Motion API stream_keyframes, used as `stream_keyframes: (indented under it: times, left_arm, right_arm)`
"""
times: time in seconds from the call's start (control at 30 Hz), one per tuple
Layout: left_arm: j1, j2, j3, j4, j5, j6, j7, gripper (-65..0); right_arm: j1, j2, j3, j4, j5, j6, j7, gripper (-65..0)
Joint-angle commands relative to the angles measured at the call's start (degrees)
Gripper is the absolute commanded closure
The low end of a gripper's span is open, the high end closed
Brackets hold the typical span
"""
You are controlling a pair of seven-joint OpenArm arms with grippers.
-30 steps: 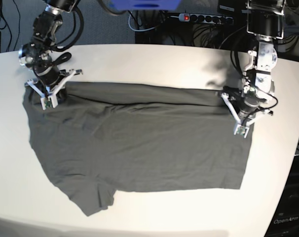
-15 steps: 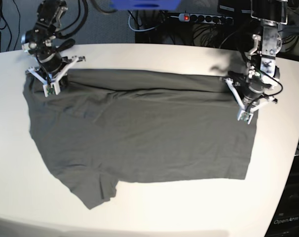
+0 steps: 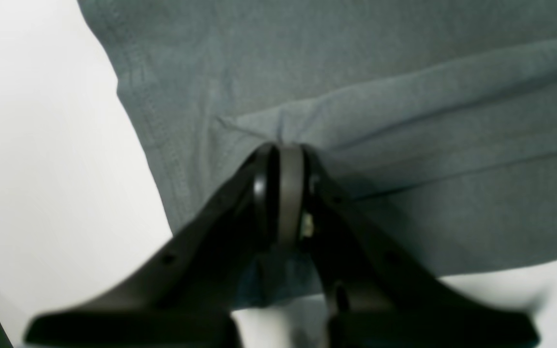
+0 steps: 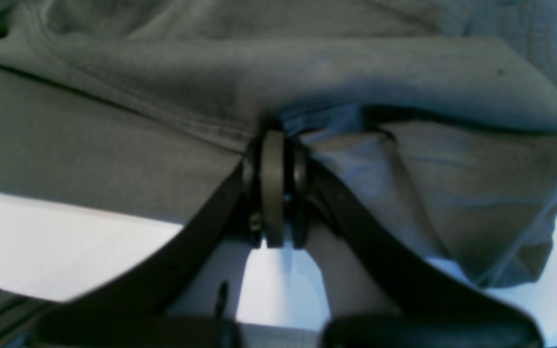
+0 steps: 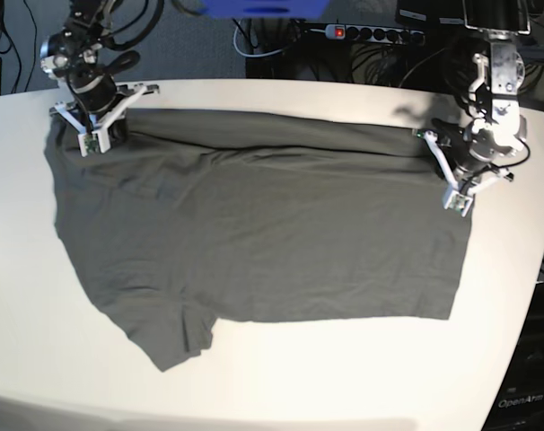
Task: Fold the T-shirt properly
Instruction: 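Pull the folded edge with both grippers away from the shirt body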
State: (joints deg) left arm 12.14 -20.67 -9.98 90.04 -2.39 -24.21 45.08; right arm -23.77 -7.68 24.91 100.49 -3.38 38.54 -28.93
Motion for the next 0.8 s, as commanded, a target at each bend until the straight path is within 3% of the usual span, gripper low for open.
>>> stream_keyframes:
  times: [0.0,0.1,0.77]
  left_arm:
    - [1.5,-0.7,-0.2,-0.5,2.2,-0.1,4.9,-2.3]
    - [2.4,-0.7,-0.2,-0.5,2.2,-0.1,4.7,-2.3]
    - [5.8,-0.4,-3.1,6.4,2.1,-0.1,7.2,-2.3]
  right_arm:
    - [-1.8,-0.3,0.3,-0.2,-2.3,0.3,-3.2,-0.7]
    - [-3.2,-0.4,0.3,-0.2,-2.3,0.2,-1.2,-0.7]
    - [-4.8,-0.4,1.5,-0.1,-2.3,0.3,-1.0,-0.7]
